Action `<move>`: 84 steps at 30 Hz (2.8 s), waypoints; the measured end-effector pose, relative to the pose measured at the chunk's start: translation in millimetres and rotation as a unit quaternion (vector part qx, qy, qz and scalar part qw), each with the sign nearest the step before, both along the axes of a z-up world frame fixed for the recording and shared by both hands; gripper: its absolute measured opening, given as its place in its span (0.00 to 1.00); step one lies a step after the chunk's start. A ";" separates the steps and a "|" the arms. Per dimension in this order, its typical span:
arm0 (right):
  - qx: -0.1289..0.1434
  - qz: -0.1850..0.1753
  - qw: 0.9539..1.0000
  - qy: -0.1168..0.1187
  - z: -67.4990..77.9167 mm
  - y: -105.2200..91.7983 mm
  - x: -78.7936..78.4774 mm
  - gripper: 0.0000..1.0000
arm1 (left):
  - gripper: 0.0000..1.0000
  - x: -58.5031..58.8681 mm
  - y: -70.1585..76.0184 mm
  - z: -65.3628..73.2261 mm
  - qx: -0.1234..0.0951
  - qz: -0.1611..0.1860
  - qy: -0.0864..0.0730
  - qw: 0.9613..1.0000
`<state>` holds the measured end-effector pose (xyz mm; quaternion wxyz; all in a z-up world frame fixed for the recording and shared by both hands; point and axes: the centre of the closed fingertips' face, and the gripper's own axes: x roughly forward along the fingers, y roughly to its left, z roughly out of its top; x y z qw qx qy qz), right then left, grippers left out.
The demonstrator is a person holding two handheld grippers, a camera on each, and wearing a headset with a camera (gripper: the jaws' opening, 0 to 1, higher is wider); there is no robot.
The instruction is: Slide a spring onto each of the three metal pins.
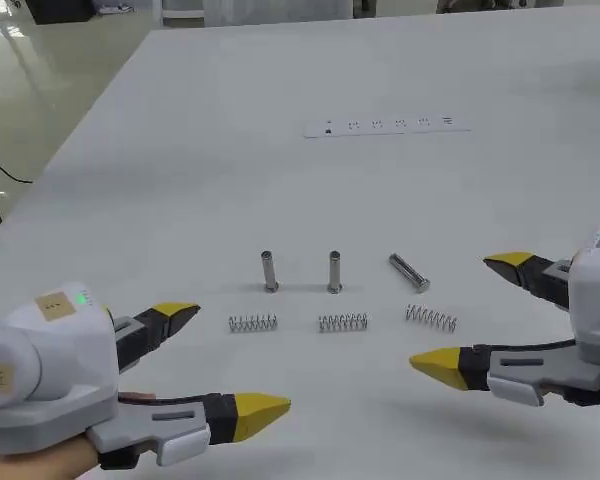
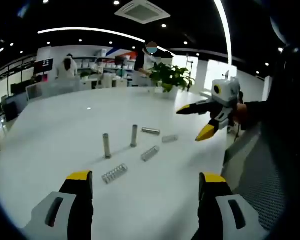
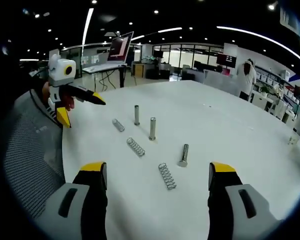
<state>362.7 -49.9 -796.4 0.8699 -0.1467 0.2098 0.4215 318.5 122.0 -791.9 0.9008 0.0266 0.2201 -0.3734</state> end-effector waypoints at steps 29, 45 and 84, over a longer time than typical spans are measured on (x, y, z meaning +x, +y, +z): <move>-0.001 -0.012 1.000 -0.018 13.0 -1.6 15.1 0.80 | 0.84 -1.4 -1.2 -2.0 0.002 -0.004 0.004 1.000; -0.049 -0.006 0.997 -0.063 26.5 4.7 46.5 0.76 | 0.83 -2.1 -1.9 -3.4 0.003 -0.009 0.005 1.000; -0.103 -0.026 0.994 0.028 -6.7 17.3 93.8 0.32 | 0.82 -1.9 -0.9 -3.4 0.003 -0.008 0.004 1.000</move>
